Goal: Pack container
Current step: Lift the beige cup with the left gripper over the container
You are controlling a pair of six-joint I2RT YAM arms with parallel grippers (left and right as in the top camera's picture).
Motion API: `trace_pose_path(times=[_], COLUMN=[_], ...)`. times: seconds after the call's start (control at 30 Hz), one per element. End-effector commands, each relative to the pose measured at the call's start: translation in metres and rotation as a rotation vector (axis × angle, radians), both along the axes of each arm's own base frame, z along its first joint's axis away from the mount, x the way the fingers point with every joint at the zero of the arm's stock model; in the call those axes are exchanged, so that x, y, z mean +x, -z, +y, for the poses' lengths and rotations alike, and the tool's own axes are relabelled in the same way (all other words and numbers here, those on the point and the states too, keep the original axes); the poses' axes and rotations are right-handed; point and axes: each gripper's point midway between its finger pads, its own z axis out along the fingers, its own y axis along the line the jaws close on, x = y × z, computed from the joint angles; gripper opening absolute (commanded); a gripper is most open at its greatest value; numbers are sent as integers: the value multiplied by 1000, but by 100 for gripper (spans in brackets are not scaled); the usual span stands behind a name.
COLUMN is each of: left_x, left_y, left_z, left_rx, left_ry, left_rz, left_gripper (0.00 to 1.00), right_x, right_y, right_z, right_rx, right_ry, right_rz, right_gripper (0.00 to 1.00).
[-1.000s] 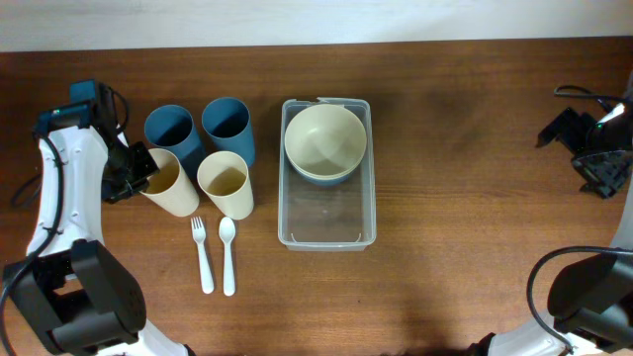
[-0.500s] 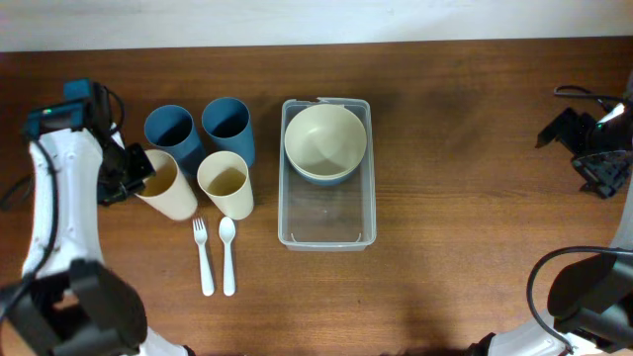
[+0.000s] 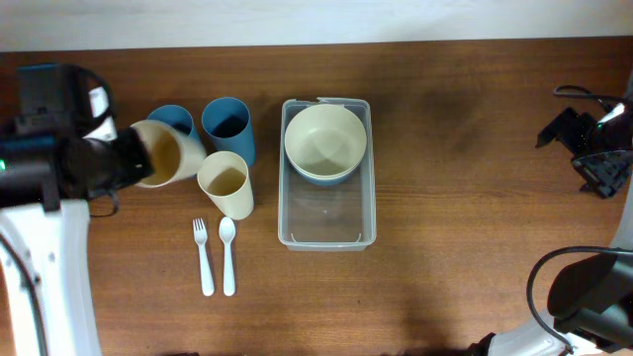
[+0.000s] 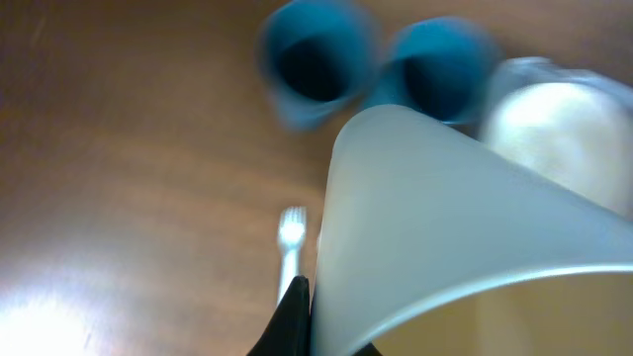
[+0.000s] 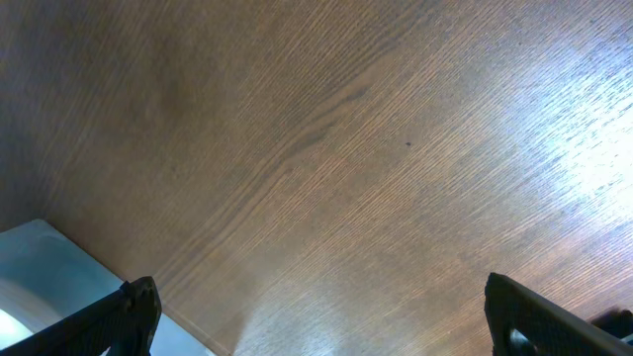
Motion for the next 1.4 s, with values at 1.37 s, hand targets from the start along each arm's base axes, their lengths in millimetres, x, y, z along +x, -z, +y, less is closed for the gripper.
trace_pose_path(times=[1.37], left_x=[41], left_y=[166], left_z=[-191], left_rx=[179], left_ry=[479], left_rz=[489], left_gripper=[1], right_x=[-1], right_y=[-11], right_z=[-2], right_rx=[-22], right_ry=[-2], right_rz=[-30], right_gripper=[99])
